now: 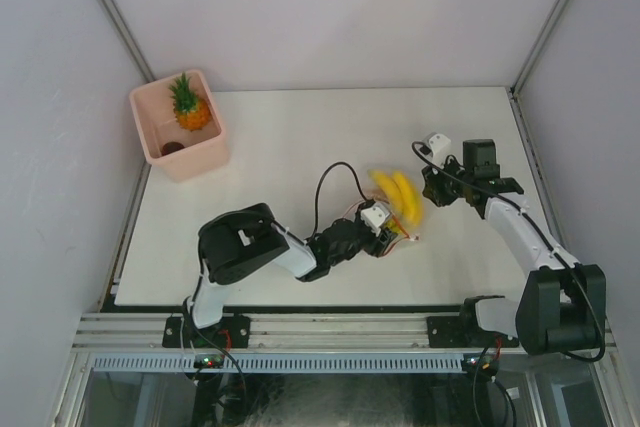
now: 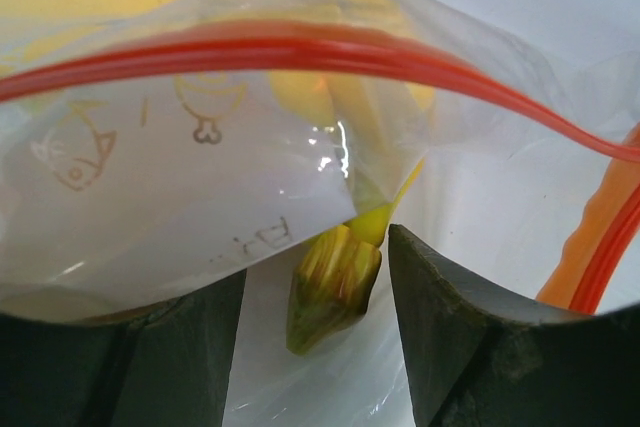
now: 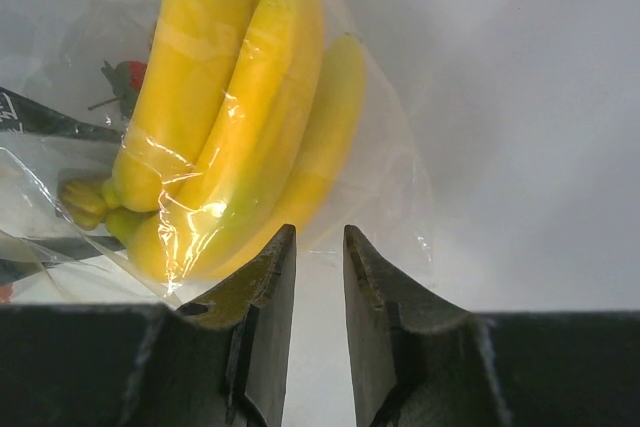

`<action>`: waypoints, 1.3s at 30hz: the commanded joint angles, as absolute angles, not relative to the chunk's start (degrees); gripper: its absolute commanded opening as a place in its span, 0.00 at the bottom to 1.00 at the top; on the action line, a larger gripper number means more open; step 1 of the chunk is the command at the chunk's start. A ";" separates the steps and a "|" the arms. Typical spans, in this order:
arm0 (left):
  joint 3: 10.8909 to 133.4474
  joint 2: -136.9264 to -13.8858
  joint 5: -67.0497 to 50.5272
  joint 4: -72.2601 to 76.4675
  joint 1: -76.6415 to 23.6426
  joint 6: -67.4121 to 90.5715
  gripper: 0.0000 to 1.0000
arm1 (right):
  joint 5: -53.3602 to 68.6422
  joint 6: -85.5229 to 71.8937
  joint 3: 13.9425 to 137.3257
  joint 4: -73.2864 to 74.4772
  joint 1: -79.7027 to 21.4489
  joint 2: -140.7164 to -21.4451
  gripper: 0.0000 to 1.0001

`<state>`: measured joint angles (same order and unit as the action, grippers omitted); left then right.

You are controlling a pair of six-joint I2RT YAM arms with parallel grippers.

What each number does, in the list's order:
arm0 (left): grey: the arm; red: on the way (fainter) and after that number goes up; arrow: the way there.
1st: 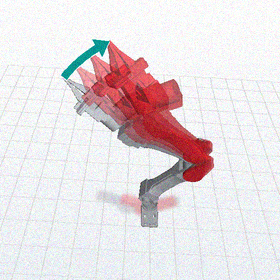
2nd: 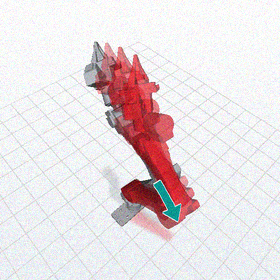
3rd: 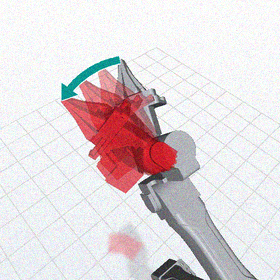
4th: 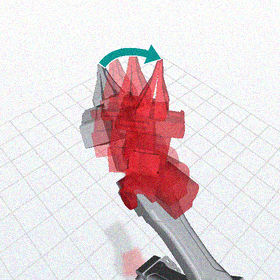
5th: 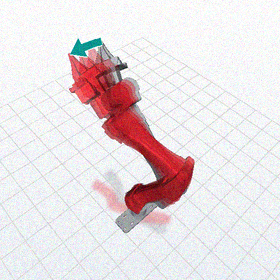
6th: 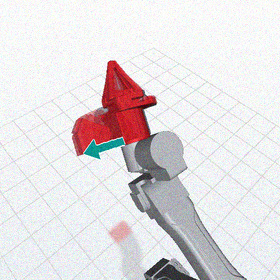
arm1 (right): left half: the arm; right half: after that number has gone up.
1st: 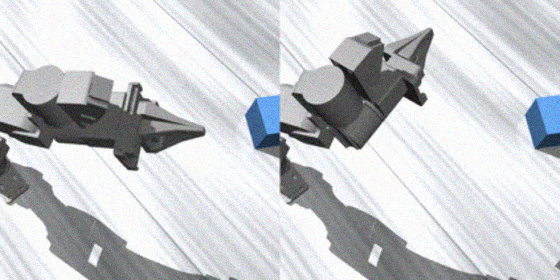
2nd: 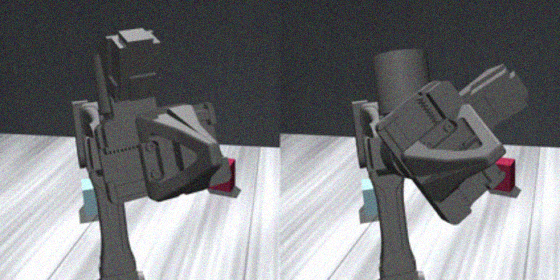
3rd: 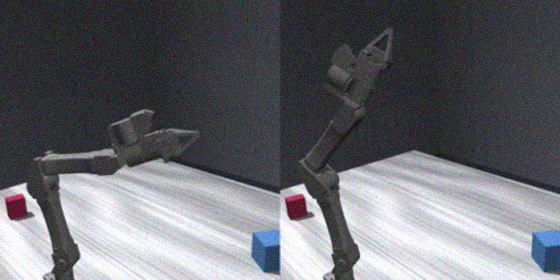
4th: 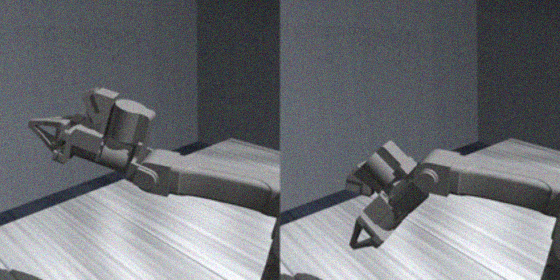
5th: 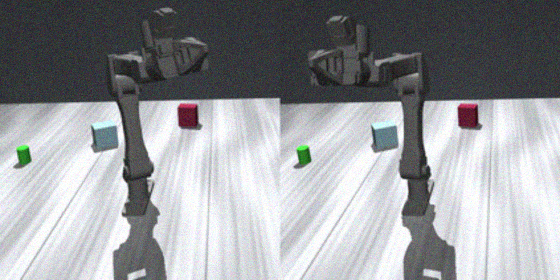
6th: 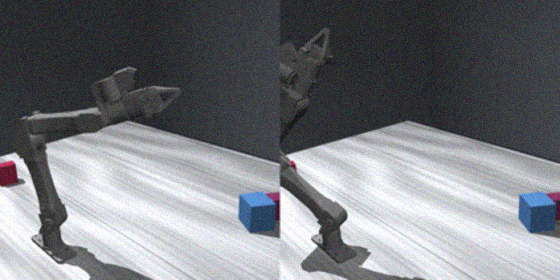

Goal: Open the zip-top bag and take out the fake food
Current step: Pick up the fake fruit from the zipper food storage bag.

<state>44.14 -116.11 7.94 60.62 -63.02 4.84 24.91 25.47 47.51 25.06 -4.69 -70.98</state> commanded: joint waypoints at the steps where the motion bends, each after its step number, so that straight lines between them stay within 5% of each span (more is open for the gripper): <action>1: 47.29 -117.28 8.94 58.55 -63.49 3.42 0.62 | 24.08 24.60 49.17 24.03 -5.27 -71.10 0.25; 5: 47.78 -118.12 9.57 58.30 -63.45 3.37 0.53 | 25.03 24.90 49.44 24.52 -5.14 -70.93 0.28; 13: 45.18 -111.88 9.37 58.25 -63.39 4.04 0.02 | 29.21 26.11 50.02 26.31 -3.81 -69.03 0.43; 26: 37.95 -97.53 2.30 58.16 -59.52 20.42 0.00 | 52.89 36.33 48.51 31.49 -0.85 -57.91 0.62; 31: 36.80 -94.88 -1.79 58.18 -56.43 28.38 0.00 | 63.02 54.77 43.85 35.79 -0.54 -51.23 0.86; 39: 40.13 -93.41 -8.96 48.81 -55.89 27.31 0.00 | 73.74 81.94 42.06 46.57 0.35 -51.15 0.89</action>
